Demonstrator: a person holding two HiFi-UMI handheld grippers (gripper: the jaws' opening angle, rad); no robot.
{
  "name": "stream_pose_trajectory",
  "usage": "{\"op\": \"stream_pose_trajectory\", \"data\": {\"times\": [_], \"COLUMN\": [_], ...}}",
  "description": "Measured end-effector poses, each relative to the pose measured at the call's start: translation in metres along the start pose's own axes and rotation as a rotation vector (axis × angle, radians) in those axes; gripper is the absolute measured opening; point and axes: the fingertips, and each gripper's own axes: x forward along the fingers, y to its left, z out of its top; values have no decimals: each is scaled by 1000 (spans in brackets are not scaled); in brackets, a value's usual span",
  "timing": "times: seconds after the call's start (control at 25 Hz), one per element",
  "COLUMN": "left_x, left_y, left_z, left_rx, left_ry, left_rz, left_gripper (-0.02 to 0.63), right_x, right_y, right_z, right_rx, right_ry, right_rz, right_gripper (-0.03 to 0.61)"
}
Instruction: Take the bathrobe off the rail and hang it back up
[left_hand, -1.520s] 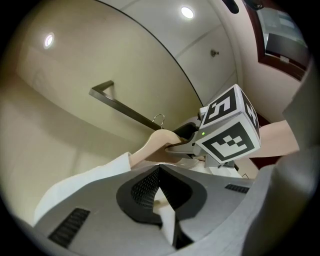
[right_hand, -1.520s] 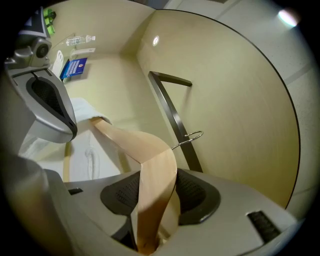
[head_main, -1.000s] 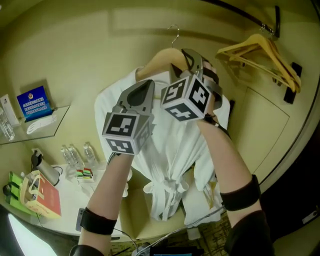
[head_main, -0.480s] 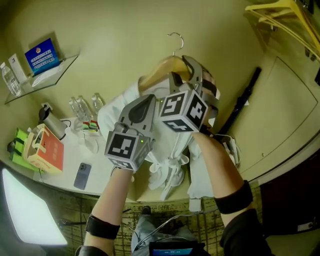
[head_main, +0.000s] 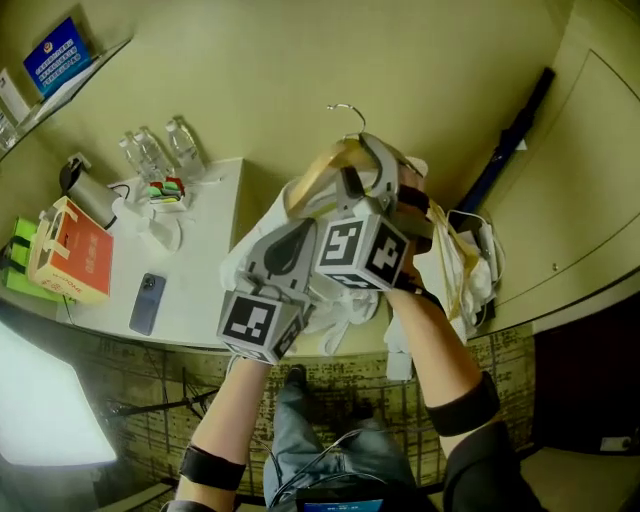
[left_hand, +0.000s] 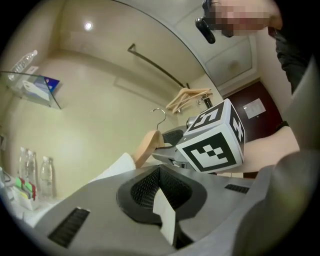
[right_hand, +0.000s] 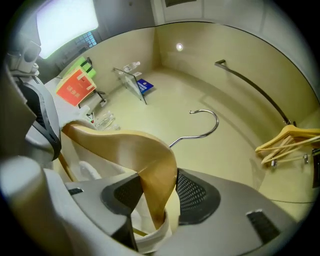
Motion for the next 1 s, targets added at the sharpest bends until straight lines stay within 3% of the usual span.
{"op": "stream_pose_trajectory", "data": {"times": [0.2, 0.36, 0.68, 1.0], "left_x": [-7, -13, -22, -41], "left_y": [-24, -27, -30, -2], "left_z": [-80, -166, -312, -394], "left_rx": [-66, -52, -125, -135], "left_ry": [67, 129, 236, 302], "left_rz": [-14, -14, 1, 82], "left_gripper": [0, 0, 0, 0], "right_x": [-5, -7, -15, 19], "right_y": [64, 129, 251, 345], "right_z": [-75, -146, -280, -346], "right_rx": [3, 15, 9, -79], "right_ry": [56, 117, 252, 283], "right_rz": [48, 122, 245, 349], "right_gripper": [215, 215, 215, 215]}}
